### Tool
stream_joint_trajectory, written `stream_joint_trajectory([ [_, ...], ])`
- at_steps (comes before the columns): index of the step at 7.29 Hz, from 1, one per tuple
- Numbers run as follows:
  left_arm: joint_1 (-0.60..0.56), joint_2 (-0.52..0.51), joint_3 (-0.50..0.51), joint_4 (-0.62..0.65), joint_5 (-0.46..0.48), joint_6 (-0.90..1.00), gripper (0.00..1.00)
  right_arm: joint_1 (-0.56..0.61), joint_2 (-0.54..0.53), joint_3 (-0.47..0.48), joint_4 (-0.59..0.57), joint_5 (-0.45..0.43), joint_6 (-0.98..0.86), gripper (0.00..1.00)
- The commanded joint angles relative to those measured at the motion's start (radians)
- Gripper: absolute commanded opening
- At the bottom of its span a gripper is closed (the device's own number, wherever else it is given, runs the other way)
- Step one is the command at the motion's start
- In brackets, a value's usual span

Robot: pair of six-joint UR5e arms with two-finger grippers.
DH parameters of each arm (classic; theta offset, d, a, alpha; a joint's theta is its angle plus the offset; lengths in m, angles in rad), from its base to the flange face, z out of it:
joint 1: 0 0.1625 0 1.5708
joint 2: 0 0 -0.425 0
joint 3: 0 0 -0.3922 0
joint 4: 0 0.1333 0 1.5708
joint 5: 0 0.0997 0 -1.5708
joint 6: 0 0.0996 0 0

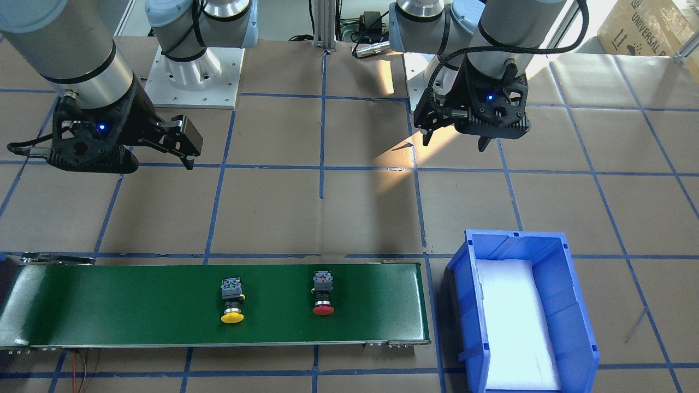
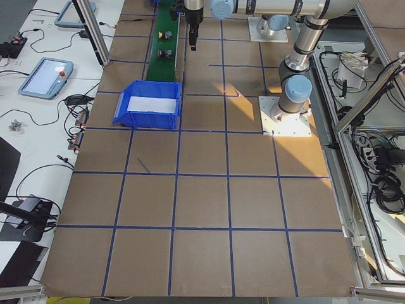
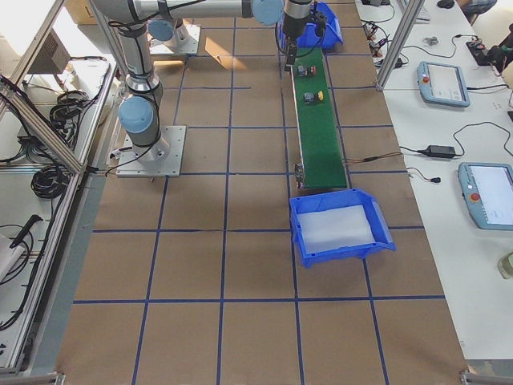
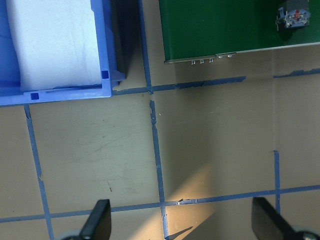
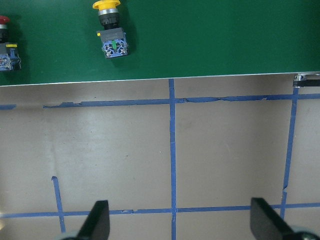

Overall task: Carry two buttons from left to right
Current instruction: 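Withdraw the left gripper beside the bin while the belt carries both buttons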

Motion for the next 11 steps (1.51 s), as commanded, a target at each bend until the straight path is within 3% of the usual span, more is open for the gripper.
stream_joint_trajectory([
  [1, 0.000, -0.001, 0.000, 0.000, 0.000, 0.000, 1.00, 0.000, 0.002, 0.000, -0.002, 0.000, -0.001, 1.00],
  [9, 0.000, -0.001, -0.001, 0.000, 0.000, 0.000, 1.00, -0.009, 0.008, -0.008, -0.003, 0.000, -0.010, 1.00],
  [11, 0.000, -0.001, 0.001, 0.000, 0.000, 0.000, 1.00, -0.090, 0.125, -0.069, -0.095, -0.001, -0.041, 1.00],
])
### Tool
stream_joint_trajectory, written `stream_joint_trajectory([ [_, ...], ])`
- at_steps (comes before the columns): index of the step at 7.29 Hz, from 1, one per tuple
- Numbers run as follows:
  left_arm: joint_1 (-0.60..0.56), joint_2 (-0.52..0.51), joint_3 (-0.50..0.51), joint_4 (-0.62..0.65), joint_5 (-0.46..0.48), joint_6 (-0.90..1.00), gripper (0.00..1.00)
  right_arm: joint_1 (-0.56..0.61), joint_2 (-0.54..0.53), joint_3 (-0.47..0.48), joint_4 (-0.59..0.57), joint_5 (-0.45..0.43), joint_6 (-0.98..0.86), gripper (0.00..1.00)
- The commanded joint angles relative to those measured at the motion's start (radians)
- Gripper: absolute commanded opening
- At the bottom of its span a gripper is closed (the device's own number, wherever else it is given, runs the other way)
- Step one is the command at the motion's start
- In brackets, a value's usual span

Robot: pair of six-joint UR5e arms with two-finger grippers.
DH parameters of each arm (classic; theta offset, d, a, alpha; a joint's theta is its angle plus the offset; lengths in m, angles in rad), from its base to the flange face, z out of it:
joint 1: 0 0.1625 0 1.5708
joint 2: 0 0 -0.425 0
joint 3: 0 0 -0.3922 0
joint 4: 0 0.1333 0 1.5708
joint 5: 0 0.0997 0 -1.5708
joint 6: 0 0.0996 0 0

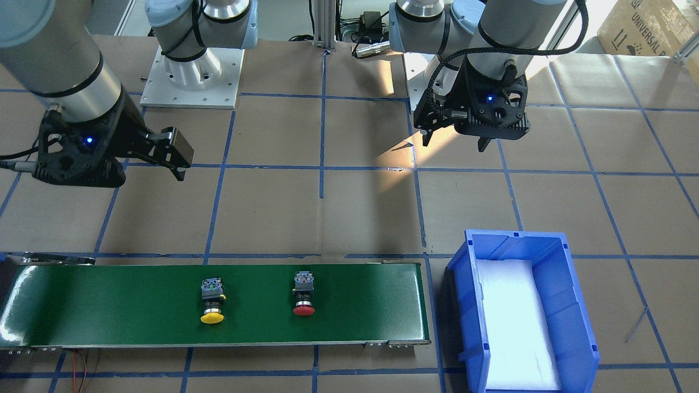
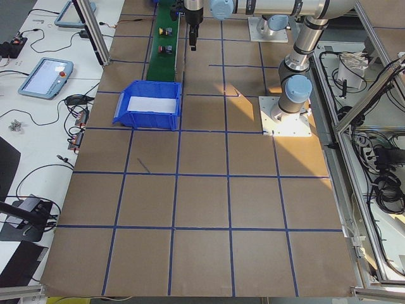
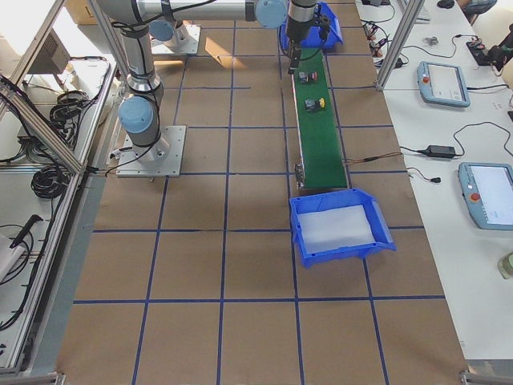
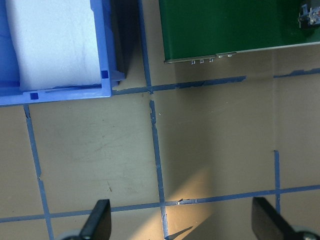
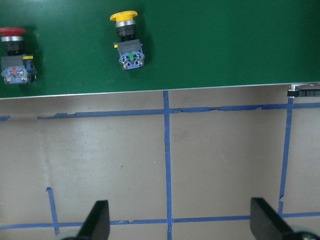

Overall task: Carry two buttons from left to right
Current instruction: 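Lower the right gripper onto the yellow button on the belt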

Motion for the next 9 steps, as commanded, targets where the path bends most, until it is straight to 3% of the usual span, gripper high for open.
stream_joint_trajectory([
  [1, 0.000, -0.002, -0.001, 0.000, -0.001, 0.000, 1.00, -0.063, 0.131, -0.096, -0.056, -0.002, -0.027, 1.00],
  [2, 0.000, -0.003, 0.001, 0.000, 0.000, 0.000, 1.00, -0.065, 0.203, -0.158, -0.064, -0.005, -0.035, 1.00],
  [4, 0.000, -0.005, 0.001, 0.000, 0.000, 0.000, 1.00, -0.089, 0.304, -0.167, -0.074, -0.056, -0.102, 1.00],
  [9, 0.000, -0.005, -0.001, 0.002, 0.000, 0.000, 1.00, -0.109, 0.300, -0.003, -0.284, -0.053, -0.161, 1.00],
])
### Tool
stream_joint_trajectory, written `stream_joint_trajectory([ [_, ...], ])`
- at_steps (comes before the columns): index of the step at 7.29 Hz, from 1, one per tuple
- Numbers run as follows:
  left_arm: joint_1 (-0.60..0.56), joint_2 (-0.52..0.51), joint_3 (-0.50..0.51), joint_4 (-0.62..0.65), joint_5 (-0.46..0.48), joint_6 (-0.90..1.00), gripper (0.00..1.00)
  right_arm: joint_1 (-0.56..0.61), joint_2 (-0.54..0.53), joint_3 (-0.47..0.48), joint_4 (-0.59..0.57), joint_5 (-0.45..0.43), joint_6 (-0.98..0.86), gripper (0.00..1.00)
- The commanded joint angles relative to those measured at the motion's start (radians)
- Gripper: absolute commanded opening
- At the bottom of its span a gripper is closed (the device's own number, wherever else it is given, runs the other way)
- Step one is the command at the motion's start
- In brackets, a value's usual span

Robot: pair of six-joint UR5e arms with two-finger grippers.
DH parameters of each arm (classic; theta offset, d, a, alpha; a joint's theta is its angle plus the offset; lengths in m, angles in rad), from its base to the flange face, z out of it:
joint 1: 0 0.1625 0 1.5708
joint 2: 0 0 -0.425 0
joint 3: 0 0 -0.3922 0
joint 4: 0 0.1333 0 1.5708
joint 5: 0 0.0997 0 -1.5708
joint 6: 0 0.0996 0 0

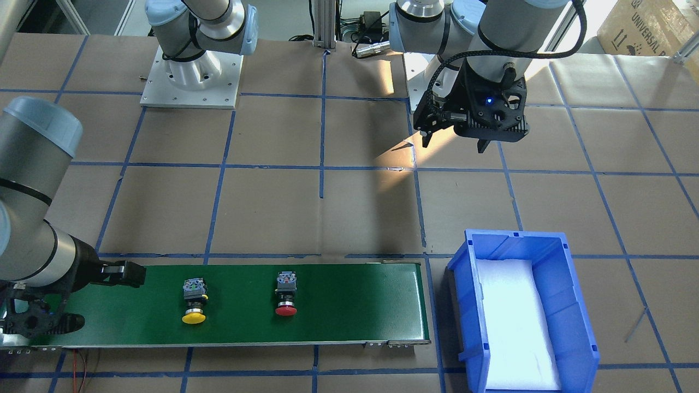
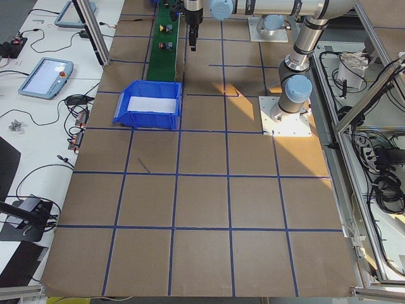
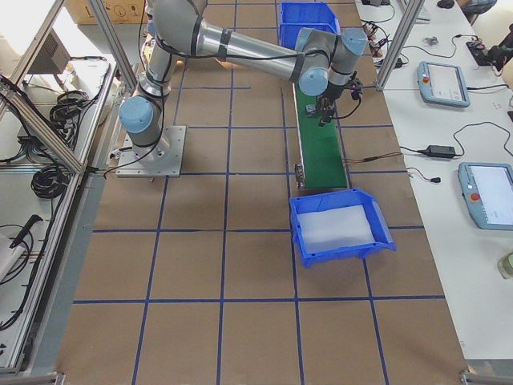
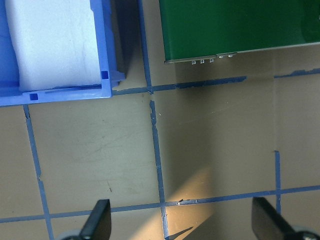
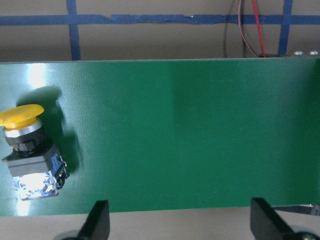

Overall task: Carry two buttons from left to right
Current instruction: 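Lower the right gripper onto the yellow button on the belt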

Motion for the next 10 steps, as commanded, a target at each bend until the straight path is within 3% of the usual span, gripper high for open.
stream_joint_trajectory([
  [1, 0.000, -0.002, -0.001, 0.000, 0.000, 0.000, 1.00, 0.001, -0.003, 0.027, -0.060, 0.001, -0.005, 1.00],
  [7, 0.000, 0.000, -0.001, 0.000, 0.000, 0.000, 1.00, 0.094, 0.008, 0.024, -0.063, 0.006, 0.059, 1.00],
  [10, 0.000, 0.000, -0.006, 0.000, 0.000, 0.000, 1.00, 0.094, 0.046, 0.067, -0.138, 0.001, 0.061, 1.00],
])
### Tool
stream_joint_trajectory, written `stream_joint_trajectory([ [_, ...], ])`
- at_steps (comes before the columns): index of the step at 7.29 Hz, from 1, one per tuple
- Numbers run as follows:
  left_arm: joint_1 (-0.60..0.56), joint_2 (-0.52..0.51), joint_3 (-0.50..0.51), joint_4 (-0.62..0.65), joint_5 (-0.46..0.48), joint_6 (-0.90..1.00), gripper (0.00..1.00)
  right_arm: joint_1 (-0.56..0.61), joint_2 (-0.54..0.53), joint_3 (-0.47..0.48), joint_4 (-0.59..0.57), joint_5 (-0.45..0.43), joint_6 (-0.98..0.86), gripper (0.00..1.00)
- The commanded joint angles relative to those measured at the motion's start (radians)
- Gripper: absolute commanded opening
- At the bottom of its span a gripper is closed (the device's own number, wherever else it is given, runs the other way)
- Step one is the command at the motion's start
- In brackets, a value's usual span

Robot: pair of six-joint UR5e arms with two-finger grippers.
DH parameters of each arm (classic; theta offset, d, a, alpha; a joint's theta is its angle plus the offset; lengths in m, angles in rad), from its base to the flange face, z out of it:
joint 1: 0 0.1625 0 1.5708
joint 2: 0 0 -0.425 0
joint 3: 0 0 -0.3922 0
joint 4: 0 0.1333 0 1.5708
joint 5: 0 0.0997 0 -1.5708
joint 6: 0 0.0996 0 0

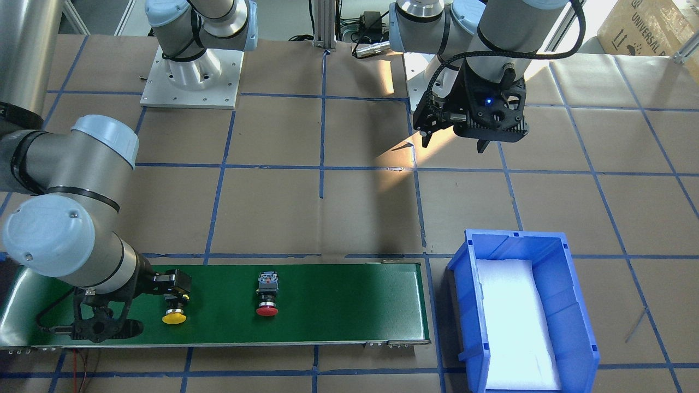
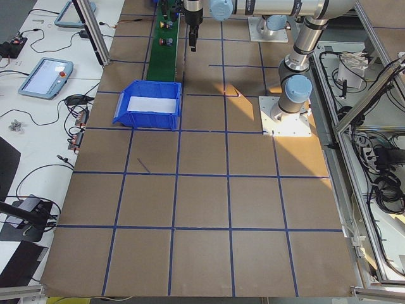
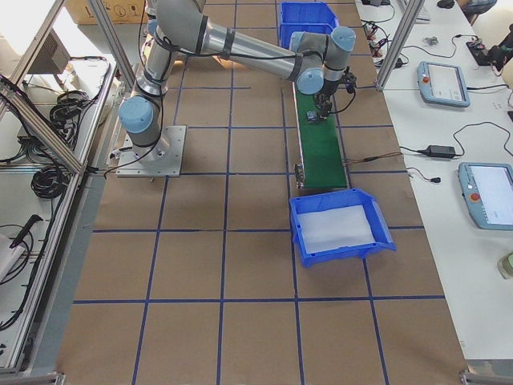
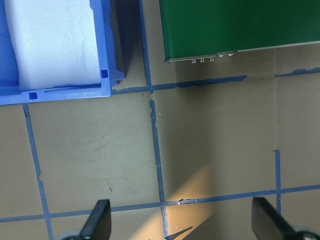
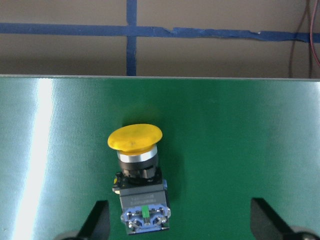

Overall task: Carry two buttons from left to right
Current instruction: 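Grasp the yellow button with the right gripper and lift it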

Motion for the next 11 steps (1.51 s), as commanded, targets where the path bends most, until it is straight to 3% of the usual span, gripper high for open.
stream_joint_trajectory([
  [1, 0.000, 0.001, -0.002, 0.000, 0.000, 0.000, 1.00, 0.001, 0.011, 0.016, -0.028, -0.004, 0.000, 1.00],
  [6, 0.000, 0.001, -0.005, 0.000, 0.000, 0.000, 1.00, 0.001, 0.032, 0.033, -0.028, 0.000, -0.017, 1.00],
  [7, 0.000, 0.001, -0.006, 0.000, -0.001, 0.000, 1.00, 0.001, 0.028, 0.034, -0.028, -0.001, -0.017, 0.84],
  [8, 0.000, 0.001, -0.005, 0.002, 0.000, 0.000, 1.00, -0.002, 0.025, 0.033, -0.026, 0.003, -0.017, 0.54],
  [9, 0.000, 0.000, -0.003, 0.002, 0.000, 0.000, 1.00, -0.003, 0.026, 0.034, -0.026, -0.001, -0.019, 0.30],
  [11, 0.000, 0.000, -0.003, 0.002, 0.000, 0.000, 1.00, -0.005, 0.025, 0.033, -0.026, -0.006, -0.019, 0.27],
])
